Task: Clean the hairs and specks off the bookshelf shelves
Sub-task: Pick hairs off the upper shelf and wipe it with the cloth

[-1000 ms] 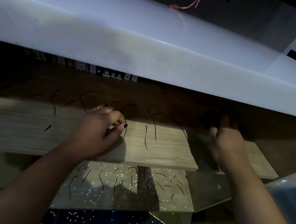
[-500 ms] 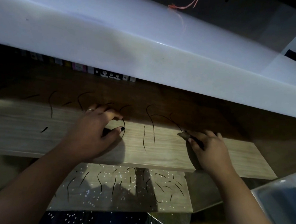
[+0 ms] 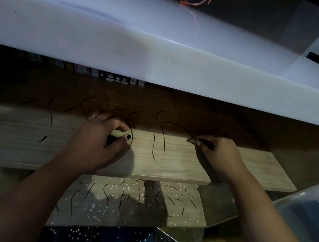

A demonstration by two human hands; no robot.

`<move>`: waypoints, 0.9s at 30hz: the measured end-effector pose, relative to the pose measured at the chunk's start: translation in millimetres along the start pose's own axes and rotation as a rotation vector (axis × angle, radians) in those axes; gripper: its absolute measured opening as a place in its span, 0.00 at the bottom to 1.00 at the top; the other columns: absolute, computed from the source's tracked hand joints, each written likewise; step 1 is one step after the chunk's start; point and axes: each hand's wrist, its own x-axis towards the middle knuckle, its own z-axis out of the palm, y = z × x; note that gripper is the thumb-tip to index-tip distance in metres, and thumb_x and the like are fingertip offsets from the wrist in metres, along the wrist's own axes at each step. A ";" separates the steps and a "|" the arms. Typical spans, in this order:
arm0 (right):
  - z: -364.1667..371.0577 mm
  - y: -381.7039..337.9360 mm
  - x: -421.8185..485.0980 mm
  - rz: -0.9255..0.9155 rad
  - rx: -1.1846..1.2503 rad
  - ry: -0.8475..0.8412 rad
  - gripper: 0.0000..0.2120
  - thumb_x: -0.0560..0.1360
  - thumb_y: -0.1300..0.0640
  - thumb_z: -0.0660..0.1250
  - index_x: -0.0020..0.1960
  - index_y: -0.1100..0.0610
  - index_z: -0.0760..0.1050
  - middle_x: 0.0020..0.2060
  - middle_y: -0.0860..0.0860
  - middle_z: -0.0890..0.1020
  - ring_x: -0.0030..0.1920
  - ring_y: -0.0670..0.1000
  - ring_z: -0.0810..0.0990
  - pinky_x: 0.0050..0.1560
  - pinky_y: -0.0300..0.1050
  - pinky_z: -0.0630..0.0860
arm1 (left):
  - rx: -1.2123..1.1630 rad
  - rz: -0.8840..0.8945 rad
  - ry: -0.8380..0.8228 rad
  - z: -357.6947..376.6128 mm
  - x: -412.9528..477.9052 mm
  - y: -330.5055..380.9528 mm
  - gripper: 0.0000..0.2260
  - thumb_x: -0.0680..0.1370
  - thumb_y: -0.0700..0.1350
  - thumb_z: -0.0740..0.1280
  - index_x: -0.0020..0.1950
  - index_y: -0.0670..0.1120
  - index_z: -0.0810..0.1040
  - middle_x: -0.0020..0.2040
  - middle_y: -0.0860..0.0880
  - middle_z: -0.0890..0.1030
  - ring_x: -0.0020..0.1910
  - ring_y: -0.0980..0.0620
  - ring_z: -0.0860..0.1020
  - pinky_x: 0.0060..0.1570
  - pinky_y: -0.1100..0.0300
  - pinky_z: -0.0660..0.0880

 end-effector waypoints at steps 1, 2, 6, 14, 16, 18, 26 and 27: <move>-1.3 -2.6 7.6 0.025 -0.029 -0.037 0.13 0.80 0.49 0.61 0.62 0.45 0.76 0.51 0.50 0.82 0.48 0.52 0.79 0.48 0.47 0.76 | 0.001 0.000 0.000 0.1 -0.3 -0.3 0.20 0.71 0.61 0.59 0.53 0.52 0.81 0.50 0.54 0.77 0.52 0.47 0.74 0.49 0.55 0.68; -2.2 -4.0 14.4 0.036 -0.063 -0.067 0.13 0.80 0.49 0.60 0.63 0.45 0.75 0.53 0.51 0.81 0.50 0.52 0.78 0.50 0.47 0.76 | 0.003 0.004 0.004 0.2 -0.5 -0.3 0.20 0.71 0.60 0.59 0.53 0.52 0.81 0.49 0.54 0.77 0.52 0.47 0.74 0.48 0.55 0.68; -3.4 -4.0 22.1 0.056 -0.043 -0.097 0.14 0.80 0.48 0.60 0.64 0.46 0.74 0.56 0.50 0.79 0.54 0.53 0.77 0.51 0.44 0.73 | 0.005 0.038 0.042 0.9 -0.8 -1.1 0.18 0.71 0.58 0.60 0.50 0.50 0.82 0.46 0.56 0.75 0.49 0.47 0.73 0.46 0.57 0.64; -0.2 17.1 -25.6 -0.053 0.160 0.018 0.09 0.73 0.50 0.71 0.53 0.44 0.81 0.47 0.43 0.75 0.53 0.50 0.72 0.50 0.50 0.74 | -0.014 0.039 0.042 0.1 -1.8 -1.9 0.18 0.71 0.58 0.60 0.51 0.50 0.82 0.48 0.52 0.78 0.49 0.47 0.73 0.46 0.54 0.69; -1.3 20.9 -32.0 -0.057 0.222 0.011 0.10 0.71 0.50 0.73 0.52 0.44 0.82 0.45 0.43 0.75 0.51 0.49 0.73 0.48 0.49 0.76 | -0.023 0.031 0.039 0.0 -1.6 -2.6 0.17 0.71 0.58 0.60 0.51 0.51 0.82 0.48 0.52 0.78 0.50 0.48 0.73 0.46 0.53 0.70; -2.0 21.6 -30.2 -0.049 0.253 0.005 0.10 0.71 0.50 0.74 0.52 0.44 0.83 0.45 0.43 0.75 0.50 0.48 0.74 0.47 0.48 0.76 | -0.032 0.023 0.040 0.0 -1.4 -2.9 0.17 0.71 0.58 0.60 0.50 0.52 0.82 0.48 0.53 0.78 0.50 0.48 0.74 0.46 0.53 0.71; 3.1 9.3 17.6 0.146 0.254 -0.001 0.11 0.75 0.48 0.70 0.57 0.45 0.79 0.52 0.44 0.79 0.56 0.48 0.76 0.53 0.44 0.74 | -0.026 0.060 0.051 2.8 -0.4 -7.4 0.13 0.72 0.58 0.61 0.45 0.53 0.81 0.47 0.54 0.80 0.48 0.47 0.74 0.46 0.54 0.68; 3.5 7.1 22.0 0.156 0.225 0.005 0.12 0.75 0.47 0.69 0.57 0.46 0.79 0.53 0.45 0.79 0.56 0.49 0.76 0.53 0.44 0.75 | -0.029 0.058 0.058 2.6 -0.7 -7.1 0.13 0.72 0.58 0.61 0.45 0.53 0.81 0.47 0.54 0.80 0.48 0.48 0.74 0.46 0.55 0.67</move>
